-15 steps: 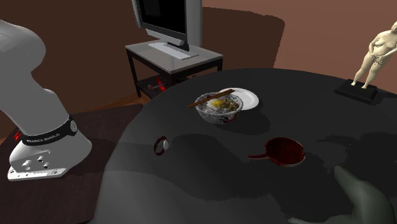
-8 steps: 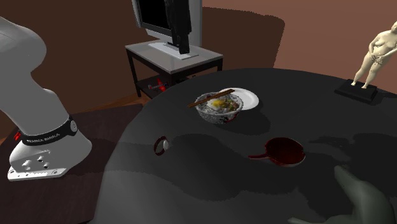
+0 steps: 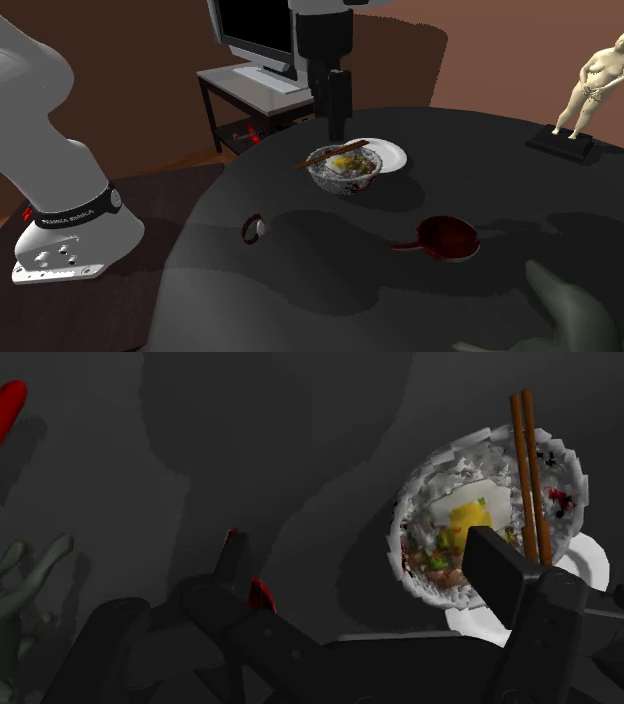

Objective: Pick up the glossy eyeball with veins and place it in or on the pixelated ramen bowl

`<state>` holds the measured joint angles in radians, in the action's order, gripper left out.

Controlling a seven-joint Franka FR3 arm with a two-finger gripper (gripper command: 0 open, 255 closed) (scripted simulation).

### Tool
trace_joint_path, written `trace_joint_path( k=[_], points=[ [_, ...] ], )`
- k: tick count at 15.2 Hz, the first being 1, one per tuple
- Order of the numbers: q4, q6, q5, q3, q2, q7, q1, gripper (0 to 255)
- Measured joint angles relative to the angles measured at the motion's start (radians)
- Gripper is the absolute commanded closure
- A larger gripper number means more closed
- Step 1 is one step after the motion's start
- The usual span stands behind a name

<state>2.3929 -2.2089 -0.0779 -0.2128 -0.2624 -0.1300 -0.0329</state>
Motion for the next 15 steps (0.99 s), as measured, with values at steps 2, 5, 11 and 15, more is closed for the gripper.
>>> trace_joint_path(
  k=[2, 5, 11, 15],
  points=[
    [-0.025, -0.052, 0.022, -0.016, 0.075, -0.015, -0.001, 0],
    [-0.068, -0.127, 0.066, -0.035, 0.194, -0.044, -0.002, 0],
    [-0.192, -0.227, 0.185, -0.053, 0.426, -0.133, -0.032, 0],
    [-0.301, -0.27, 0.266, -0.037, 0.583, -0.177, -0.065, 0]
  ],
)
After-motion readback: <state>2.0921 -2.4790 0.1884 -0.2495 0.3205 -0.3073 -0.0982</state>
